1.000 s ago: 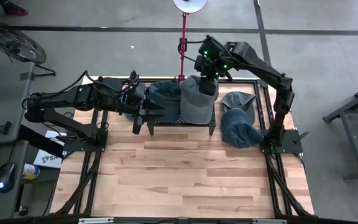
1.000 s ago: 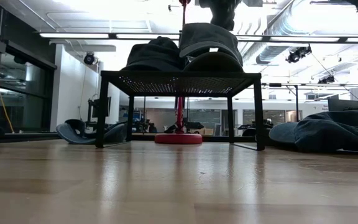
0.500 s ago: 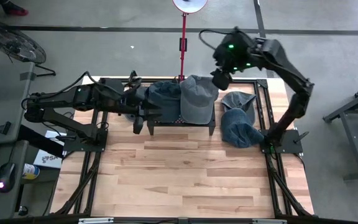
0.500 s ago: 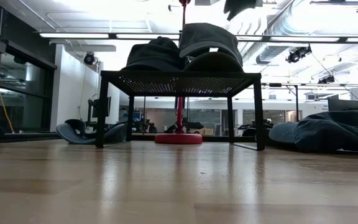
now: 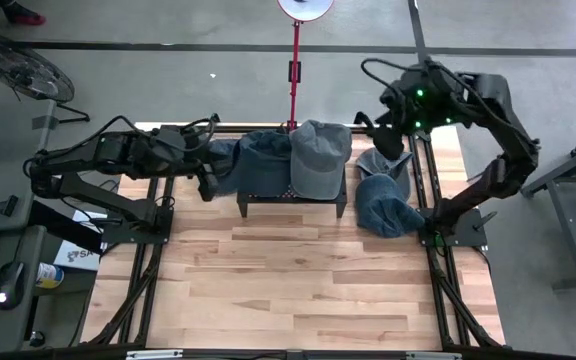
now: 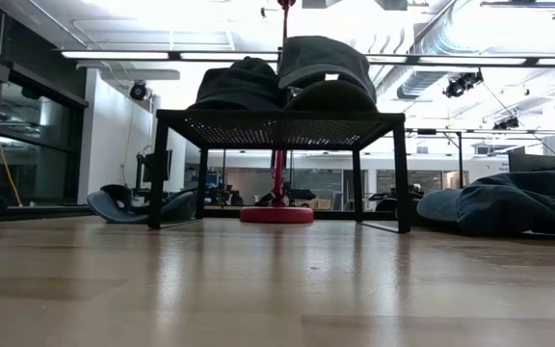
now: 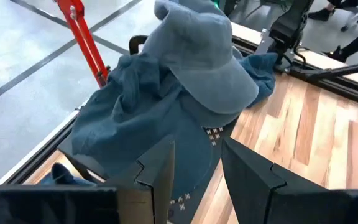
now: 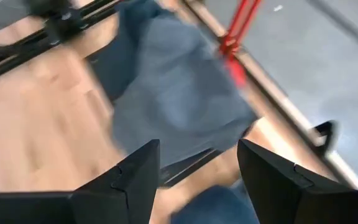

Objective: Pick & Place hat
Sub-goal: Stack the right black cap on the black cap

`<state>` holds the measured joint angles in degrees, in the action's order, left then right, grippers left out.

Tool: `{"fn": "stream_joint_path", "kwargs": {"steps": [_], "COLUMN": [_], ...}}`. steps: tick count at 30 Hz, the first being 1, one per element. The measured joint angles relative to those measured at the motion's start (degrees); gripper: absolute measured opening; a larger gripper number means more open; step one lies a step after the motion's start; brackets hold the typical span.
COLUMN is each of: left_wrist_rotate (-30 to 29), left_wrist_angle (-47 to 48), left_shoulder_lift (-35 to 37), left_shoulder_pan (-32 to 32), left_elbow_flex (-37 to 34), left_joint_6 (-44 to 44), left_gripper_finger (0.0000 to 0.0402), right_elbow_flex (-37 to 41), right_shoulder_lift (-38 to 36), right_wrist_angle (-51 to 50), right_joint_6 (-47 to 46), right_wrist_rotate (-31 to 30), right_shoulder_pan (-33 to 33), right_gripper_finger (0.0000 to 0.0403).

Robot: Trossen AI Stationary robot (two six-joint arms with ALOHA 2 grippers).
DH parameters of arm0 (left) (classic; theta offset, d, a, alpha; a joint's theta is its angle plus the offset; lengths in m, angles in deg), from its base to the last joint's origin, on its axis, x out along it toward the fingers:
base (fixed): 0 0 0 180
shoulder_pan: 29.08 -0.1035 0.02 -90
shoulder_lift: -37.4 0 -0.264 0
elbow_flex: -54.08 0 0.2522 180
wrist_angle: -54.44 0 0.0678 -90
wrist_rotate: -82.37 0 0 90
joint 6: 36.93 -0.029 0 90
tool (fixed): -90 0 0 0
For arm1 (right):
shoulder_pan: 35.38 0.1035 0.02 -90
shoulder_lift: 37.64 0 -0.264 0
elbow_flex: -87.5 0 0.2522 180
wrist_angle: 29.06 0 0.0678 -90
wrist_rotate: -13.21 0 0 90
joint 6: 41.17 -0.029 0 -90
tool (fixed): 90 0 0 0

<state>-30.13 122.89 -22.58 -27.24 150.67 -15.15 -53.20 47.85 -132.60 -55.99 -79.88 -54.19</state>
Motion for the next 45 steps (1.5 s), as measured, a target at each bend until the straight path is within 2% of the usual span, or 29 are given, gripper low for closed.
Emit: {"fn": "stream_joint_path", "kwargs": {"steps": [5,9,20,24,32,38,45], "left_wrist_rotate": [0.1,1.3,5.0,5.7,7.1,8.2,8.2], "left_wrist_angle": [-0.2,0.0,-0.1,-0.1,-0.1,-0.1,-0.1], "left_shoulder_lift": [0.5,0.5,0.5,0.5,0.5,0.5,0.5], "left_shoulder_pan": [0.0,0.0,0.0,0.0,0.0,0.0,0.0], "left_elbow_flex": [0.0,0.0,0.0,0.0,0.0,0.0,0.0], "left_joint_6": [0.0,0.0,-0.5,-1.1,-3.4,-3.5,-3.5], "left_gripper_finger": [0.0131,0.0131,0.0131,0.0131,0.0131,0.0131,0.0131], "right_elbow_flex": [6.1,15.4,43.0,51.3,67.8,76.4,83.4], "right_shoulder_lift": [-2.0,-4.5,-10.6,-10.9,-10.9,-10.9,-10.9], "right_wrist_angle": [-0.1,-0.1,0.3,4.8,21.5,23.2,27.5], "right_joint_6": [-6.4,-14.7,-38.7,-45.0,-54.8,-61.3,-60.6], "right_wrist_rotate": [0.7,1.2,9.3,10.0,6.1,-1.2,-6.4], "right_shoulder_pan": [6.3,10.8,25.4,30.1,33.6,33.4,33.3], "right_gripper_finger": [0.0208,0.0208,0.0208,0.0208,0.0209,0.0209,0.0209]}}
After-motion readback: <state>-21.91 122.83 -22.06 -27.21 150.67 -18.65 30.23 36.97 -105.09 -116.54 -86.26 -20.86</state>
